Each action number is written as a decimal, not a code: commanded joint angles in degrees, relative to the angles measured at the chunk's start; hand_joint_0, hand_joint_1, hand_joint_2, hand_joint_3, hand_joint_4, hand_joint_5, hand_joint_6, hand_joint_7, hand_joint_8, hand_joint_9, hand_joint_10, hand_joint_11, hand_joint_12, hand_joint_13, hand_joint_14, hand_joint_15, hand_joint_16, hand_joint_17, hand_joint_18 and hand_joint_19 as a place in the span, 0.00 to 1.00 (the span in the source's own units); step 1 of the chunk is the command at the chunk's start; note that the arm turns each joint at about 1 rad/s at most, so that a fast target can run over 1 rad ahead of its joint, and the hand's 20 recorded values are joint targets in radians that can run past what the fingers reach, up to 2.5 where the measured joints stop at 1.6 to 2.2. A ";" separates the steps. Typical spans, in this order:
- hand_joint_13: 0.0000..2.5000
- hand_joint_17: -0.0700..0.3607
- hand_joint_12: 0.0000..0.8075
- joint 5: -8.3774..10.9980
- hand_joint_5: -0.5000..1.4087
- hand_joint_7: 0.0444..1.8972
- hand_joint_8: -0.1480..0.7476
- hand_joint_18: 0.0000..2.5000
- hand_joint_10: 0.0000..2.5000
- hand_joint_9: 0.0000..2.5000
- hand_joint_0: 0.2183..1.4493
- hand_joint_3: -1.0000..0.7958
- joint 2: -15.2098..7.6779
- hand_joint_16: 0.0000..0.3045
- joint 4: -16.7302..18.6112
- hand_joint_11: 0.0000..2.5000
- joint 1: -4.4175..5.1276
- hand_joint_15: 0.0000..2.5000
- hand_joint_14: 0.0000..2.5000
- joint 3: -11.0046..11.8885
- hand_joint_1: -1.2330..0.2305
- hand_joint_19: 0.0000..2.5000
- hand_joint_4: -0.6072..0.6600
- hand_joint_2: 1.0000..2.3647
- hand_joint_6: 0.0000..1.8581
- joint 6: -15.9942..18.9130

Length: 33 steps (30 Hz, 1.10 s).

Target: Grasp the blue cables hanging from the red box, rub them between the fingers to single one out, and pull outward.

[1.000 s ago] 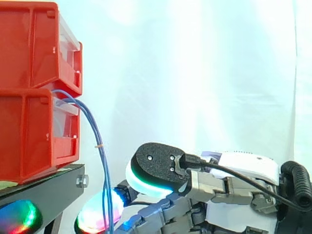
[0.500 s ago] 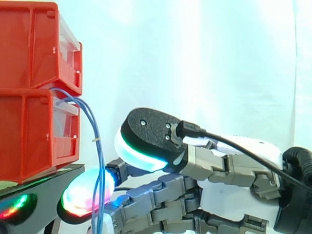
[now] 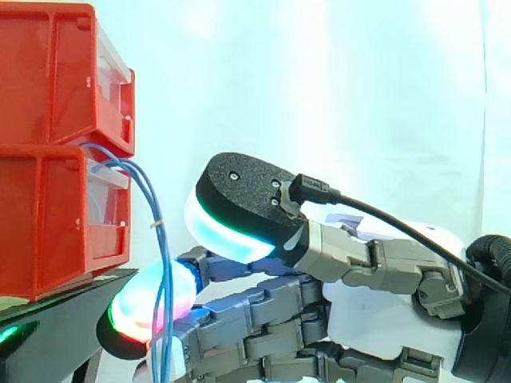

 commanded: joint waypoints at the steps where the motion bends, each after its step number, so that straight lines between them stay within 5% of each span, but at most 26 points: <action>1: 0.28 0.36 0.36 0.03 0.22 0.60 0.41 0.18 0.01 0.39 0.27 0.31 0.08 0.12 -0.34 0.19 0.02 0.18 0.01 0.00 0.41 0.15 0.63 0.00 0.27 1.38; 9: 0.28 0.36 0.36 0.03 0.22 0.62 0.41 0.19 0.01 0.40 0.27 0.31 0.08 0.12 -2.01 0.20 -0.16 0.18 0.01 0.18 0.40 0.16 0.62 0.00 0.27 5.51; 15: 0.29 0.36 0.36 0.47 0.22 0.61 0.41 0.19 0.01 0.40 0.28 0.31 0.08 0.12 -4.91 0.20 0.02 0.19 0.01 2.46 0.40 0.16 0.63 0.00 0.27 7.54; 26: 0.30 0.36 0.36 8.02 0.22 0.60 0.41 0.21 0.01 0.40 0.28 0.31 -0.18 0.12 -2.09 0.20 1.51 0.19 0.01 3.17 0.40 0.17 0.63 0.00 0.27 16.50; 33: 0.30 0.36 0.36 8.81 0.22 0.63 0.40 0.21 0.01 0.40 0.29 0.32 -0.10 0.12 -2.62 0.21 1.87 0.20 0.01 3.17 0.38 0.17 0.61 0.00 0.27 20.02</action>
